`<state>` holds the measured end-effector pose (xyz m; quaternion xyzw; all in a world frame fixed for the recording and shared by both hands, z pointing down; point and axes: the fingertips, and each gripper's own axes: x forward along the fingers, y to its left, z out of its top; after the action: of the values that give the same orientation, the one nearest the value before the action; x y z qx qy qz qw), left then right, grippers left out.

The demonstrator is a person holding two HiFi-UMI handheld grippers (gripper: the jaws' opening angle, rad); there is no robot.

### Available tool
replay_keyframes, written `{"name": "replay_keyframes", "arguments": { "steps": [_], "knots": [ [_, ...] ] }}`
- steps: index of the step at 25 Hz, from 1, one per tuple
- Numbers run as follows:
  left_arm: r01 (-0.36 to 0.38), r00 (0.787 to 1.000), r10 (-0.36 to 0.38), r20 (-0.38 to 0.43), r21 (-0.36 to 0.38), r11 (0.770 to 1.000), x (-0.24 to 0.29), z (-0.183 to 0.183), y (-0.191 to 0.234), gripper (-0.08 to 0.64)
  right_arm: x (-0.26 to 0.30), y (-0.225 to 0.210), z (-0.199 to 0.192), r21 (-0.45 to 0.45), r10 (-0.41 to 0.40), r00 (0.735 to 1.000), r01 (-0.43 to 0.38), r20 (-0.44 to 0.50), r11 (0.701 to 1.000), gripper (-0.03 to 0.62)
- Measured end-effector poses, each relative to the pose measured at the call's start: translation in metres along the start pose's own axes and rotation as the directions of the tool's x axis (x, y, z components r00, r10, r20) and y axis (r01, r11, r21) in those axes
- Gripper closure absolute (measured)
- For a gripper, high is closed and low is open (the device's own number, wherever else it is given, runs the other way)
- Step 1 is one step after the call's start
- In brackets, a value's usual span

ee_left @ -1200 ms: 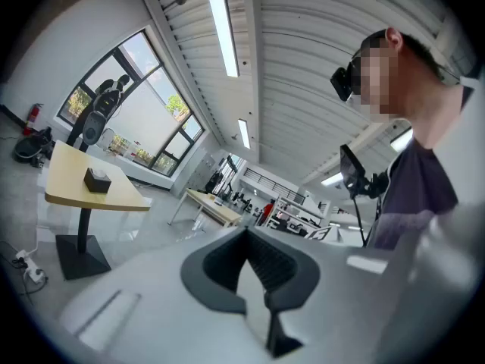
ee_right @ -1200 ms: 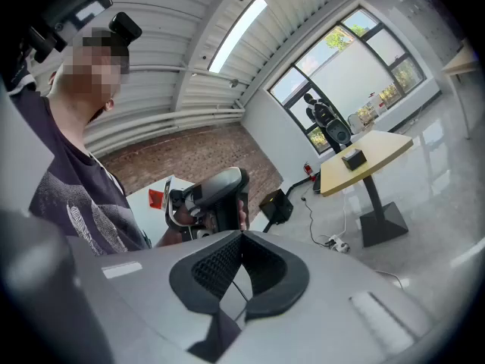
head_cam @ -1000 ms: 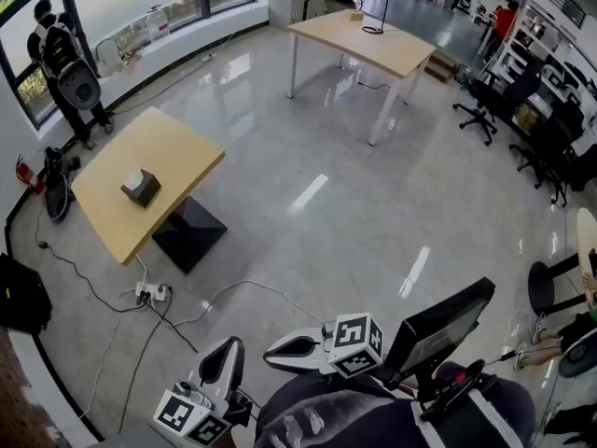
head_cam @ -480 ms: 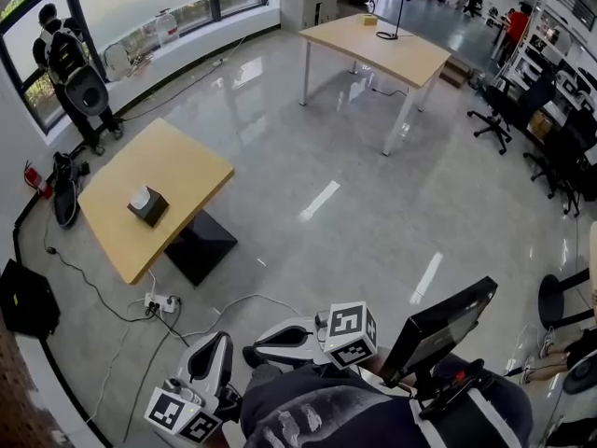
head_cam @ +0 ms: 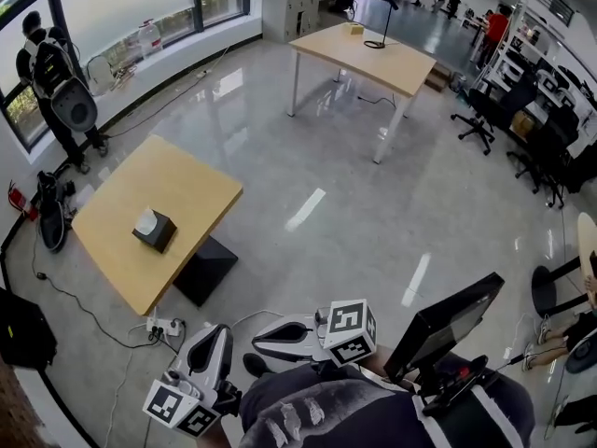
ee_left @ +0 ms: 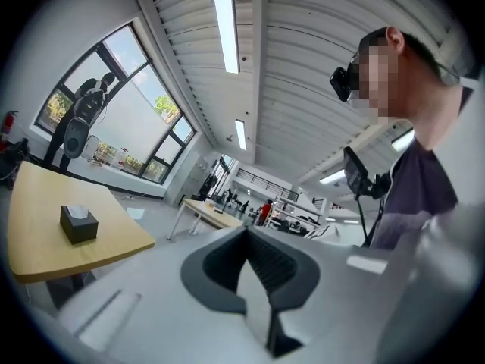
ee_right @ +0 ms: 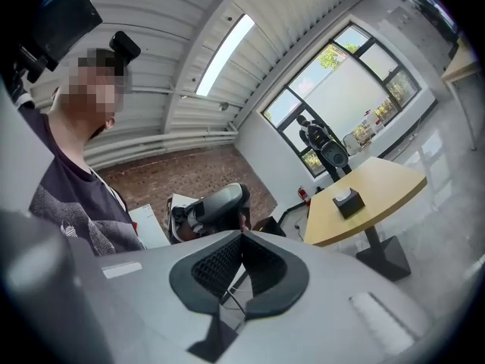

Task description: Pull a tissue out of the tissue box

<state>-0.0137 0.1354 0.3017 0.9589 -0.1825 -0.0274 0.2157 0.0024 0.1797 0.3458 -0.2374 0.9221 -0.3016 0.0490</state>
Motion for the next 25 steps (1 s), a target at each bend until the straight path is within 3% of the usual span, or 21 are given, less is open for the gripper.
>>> {"name": "replay_keyframes", "arguments": {
  "steps": [8,13,17,20,25],
  "knots": [
    [0.039,0.999,-0.039,-0.006,-0.035,0.999,-0.022,0.037,0.086,0.574,0.078,-0.032,0.025,0.006,-0.078,0.997,0.078,-0.017,0.997,0.594],
    [0.027,1.0,-0.027,0.006,-0.049,0.998,-0.038,0.045,0.108,0.574,0.102,-0.041,0.027,0.044,-0.087,0.996,0.088,-0.034,0.995,0.594],
    [0.043,0.999,-0.043,0.028,-0.011,0.999,-0.008,0.063,0.112,0.574,0.091,-0.055,0.059,-0.031,-0.097,0.993,0.095,-0.061,0.995,0.594],
    [-0.027,1.0,0.027,-0.004,-0.018,0.999,-0.002,0.071,0.136,0.574,0.11,-0.076,0.065,-0.038,-0.049,0.996,0.046,-0.074,0.998,0.594],
    [-0.122,0.992,0.121,-0.028,-0.015,0.992,0.008,0.086,0.179,0.574,0.138,-0.125,0.09,0.037,0.022,0.999,-0.02,-0.043,0.999,0.594]
  ]
}}
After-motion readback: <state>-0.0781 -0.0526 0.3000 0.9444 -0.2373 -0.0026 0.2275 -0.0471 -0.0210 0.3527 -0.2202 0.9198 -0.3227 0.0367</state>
